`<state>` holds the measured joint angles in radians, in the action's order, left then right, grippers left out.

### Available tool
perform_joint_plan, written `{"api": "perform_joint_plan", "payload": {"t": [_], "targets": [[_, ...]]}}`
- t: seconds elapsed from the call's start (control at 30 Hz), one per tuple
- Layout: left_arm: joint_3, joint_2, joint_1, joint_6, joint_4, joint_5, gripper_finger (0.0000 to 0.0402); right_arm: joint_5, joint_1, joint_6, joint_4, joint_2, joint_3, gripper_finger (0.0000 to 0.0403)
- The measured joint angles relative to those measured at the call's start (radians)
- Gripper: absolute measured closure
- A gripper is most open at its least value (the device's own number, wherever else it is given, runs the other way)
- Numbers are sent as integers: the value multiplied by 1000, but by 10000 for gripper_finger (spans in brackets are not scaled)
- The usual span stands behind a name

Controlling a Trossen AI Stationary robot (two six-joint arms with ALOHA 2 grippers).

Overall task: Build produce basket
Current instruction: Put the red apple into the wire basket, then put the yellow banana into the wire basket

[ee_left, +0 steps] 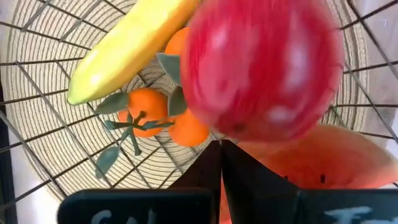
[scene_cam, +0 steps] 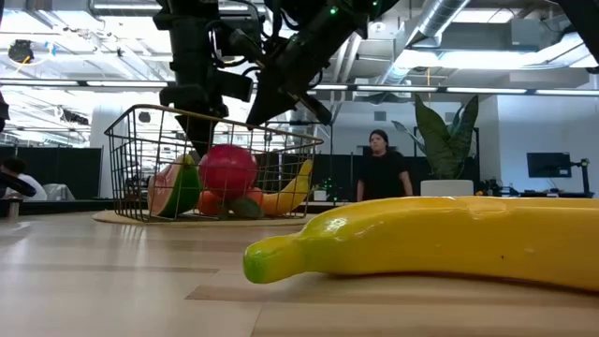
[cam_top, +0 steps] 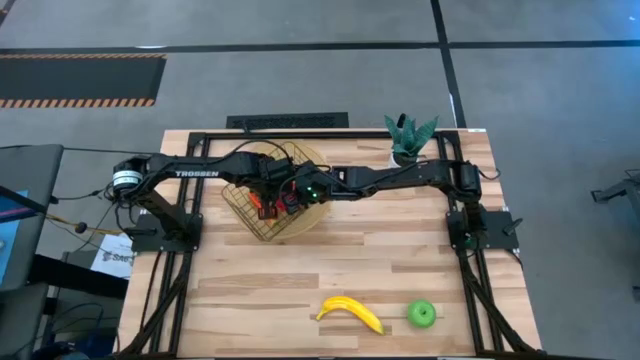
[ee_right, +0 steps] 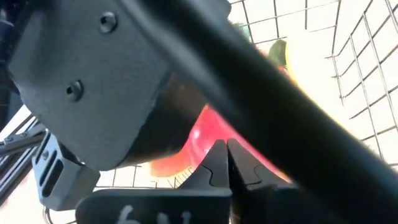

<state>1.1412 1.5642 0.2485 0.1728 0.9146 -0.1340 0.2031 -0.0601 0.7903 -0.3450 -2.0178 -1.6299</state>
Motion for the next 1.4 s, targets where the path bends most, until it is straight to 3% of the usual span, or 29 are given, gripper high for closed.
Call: {"api": "perform_joint_plan", "payload": {"t": [0.5, 0.63, 0.83, 1.03, 1.13, 1.4], "targets": [[19, -52, -4, -1, -1, -37, 402, 14, 4, -82, -25, 25, 1, 403], [45, -166, -12, -14, 4, -39, 402, 11, 6, -133, -81, 103, 1, 401], [79, -417, -27, -77, 6, -57, 402, 18, 4, -140, -299, 250, 4, 398], [76, -628, -104, -199, 125, -226, 402, 21, 32, -54, -492, 405, 0, 397], [75, -698, -154, -284, 177, -261, 402, 13, 51, 36, -567, 455, 2, 397], [74, -787, -252, -376, 284, -365, 402, -189, 163, 243, -614, 495, 1, 397]]}}
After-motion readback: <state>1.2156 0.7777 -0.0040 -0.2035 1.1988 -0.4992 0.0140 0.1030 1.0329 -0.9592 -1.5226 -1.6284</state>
